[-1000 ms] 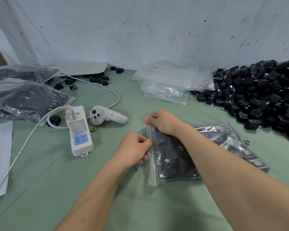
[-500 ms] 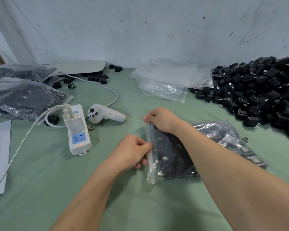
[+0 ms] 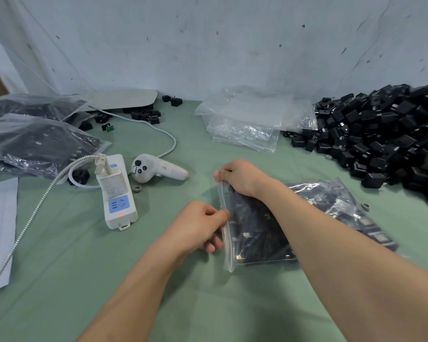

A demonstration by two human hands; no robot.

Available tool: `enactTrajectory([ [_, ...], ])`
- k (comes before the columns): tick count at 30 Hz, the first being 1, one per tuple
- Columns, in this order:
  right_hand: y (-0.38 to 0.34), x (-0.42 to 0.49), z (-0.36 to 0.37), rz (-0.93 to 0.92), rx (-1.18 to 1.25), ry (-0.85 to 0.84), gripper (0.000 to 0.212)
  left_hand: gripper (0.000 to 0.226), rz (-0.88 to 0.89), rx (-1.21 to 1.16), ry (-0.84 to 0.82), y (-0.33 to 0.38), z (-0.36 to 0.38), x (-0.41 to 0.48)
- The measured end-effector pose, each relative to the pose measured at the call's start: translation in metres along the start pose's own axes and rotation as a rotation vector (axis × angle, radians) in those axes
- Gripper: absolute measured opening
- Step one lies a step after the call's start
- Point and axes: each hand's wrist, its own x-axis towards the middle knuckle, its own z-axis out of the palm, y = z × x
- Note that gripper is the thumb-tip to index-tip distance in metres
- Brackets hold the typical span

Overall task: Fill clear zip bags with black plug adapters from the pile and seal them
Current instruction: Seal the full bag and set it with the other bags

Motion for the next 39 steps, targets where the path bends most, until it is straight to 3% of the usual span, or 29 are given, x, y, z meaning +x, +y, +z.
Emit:
enactTrajectory([
  [23,0.0004,0.0001,0.0006,0.022,0.017,0.019,0.032,0.028,0.0,-0.089,-0.01,-0.0015,-0.0015,0.0025],
  [28,0.0004,-0.0003,0.0005,0.016,0.005,0.016,0.029,0.026,0.011,-0.078,0.057,0.002,0.0009,0.0011],
  [39,0.0002,0.0009,0.0009,0.012,-0.001,0.014,0.027,0.033,0.013,-0.035,0.045,-0.0009,-0.0009,0.0013],
])
